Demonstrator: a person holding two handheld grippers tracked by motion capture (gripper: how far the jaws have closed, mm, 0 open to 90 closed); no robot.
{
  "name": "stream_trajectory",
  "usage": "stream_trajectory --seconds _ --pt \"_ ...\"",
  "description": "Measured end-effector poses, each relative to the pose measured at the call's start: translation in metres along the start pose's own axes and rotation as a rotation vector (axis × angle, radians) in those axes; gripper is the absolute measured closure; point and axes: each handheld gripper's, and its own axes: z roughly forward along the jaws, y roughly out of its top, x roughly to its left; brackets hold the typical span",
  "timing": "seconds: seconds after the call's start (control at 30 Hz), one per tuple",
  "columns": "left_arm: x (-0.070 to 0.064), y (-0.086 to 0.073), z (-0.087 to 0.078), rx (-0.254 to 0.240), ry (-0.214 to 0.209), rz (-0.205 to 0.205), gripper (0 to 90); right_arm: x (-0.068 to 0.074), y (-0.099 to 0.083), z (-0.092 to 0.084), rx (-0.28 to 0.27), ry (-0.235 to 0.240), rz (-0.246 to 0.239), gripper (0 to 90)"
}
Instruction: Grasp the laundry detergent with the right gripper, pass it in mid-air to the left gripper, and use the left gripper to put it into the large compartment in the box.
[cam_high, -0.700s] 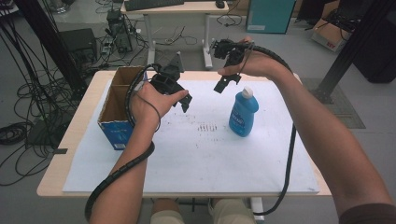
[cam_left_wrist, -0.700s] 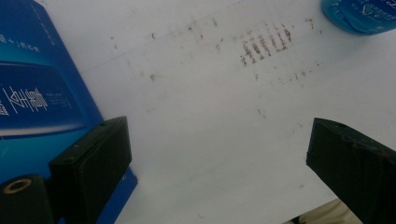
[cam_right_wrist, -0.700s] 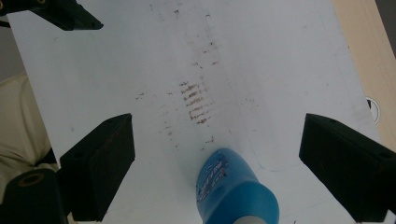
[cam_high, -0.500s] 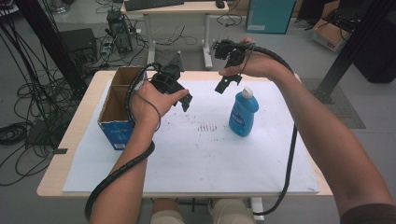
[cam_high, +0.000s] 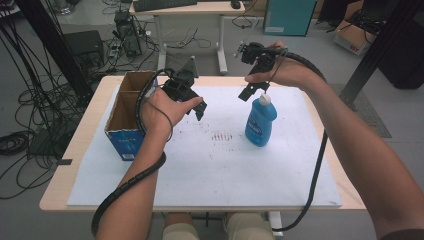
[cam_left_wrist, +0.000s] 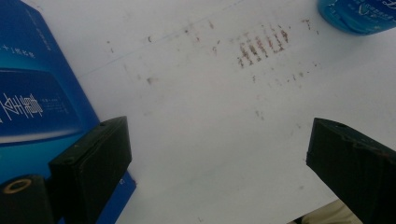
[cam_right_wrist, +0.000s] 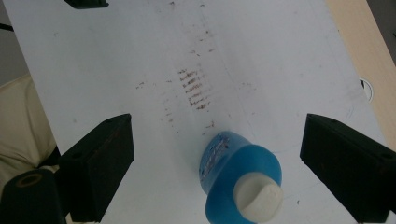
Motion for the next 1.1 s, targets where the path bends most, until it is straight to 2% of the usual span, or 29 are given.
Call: stream_trajectory --seconds 0.03,0.13,0.27,0.43,0.5,0.57,0.6,0.77,0.8,0.83,0.97,1.0,1.03,1.1 --pt "0.0 0.0 0.0 -0.001 0.0 0.0 7.1 -0.001 -0.003 -0.001 -0.003 -0.002 -0.012 9.9" --pt "-0.001 0.001 0.001 -0.001 -0.006 0.003 7.1 0.001 -0.013 -0.006 -0.01 -0.015 0.018 9.9" --pt "-0.003 0.002 0.002 -0.002 -0.014 0.009 7.1 0.0 -0.027 -0.016 -0.02 -0.029 0.021 9.9" --pt "-0.005 0.002 0.002 -0.001 -0.015 0.021 7.1 0.001 -0.043 -0.024 -0.04 -0.038 0.052 9.6" --pt "-0.007 0.001 0.002 0.001 -0.017 0.023 7.0 0.002 -0.056 -0.028 -0.043 -0.048 0.061 9.3" --pt "-0.008 0.0 0.003 -0.001 -0.016 0.026 7.1 0.002 -0.06 -0.029 -0.046 -0.051 0.069 9.3" --pt "-0.008 0.0 0.002 0.0 -0.019 0.028 7.0 0.004 -0.069 -0.032 -0.057 -0.058 0.091 9.3" --pt "-0.011 -0.003 0.001 -0.004 -0.015 0.035 7.0 0.007 -0.093 -0.038 -0.083 -0.068 0.119 9.1" --pt "-0.011 -0.003 0.001 -0.007 -0.016 0.034 7.0 0.007 -0.093 -0.038 -0.083 -0.068 0.119 9.1" --pt "-0.011 -0.003 0.001 -0.009 -0.018 0.034 7.0 0.008 -0.103 -0.04 -0.098 -0.075 0.135 9.0" --pt "-0.013 -0.004 0.002 -0.011 -0.02 0.047 7.0 0.01 -0.115 -0.04 -0.118 -0.079 0.169 8.7" --pt "-0.014 -0.004 0.002 -0.008 -0.022 0.056 7.0 0.011 -0.125 -0.037 -0.129 -0.082 0.183 8.3" --pt "-0.014 -0.004 0.002 -0.008 -0.022 0.056 7.0 0.011 -0.125 -0.037 -0.129 -0.082 0.183 8.3" --pt "-0.015 -0.003 0.002 -0.013 -0.025 0.063 7.0 0.011 -0.137 -0.029 -0.142 -0.08 0.202 8.1"
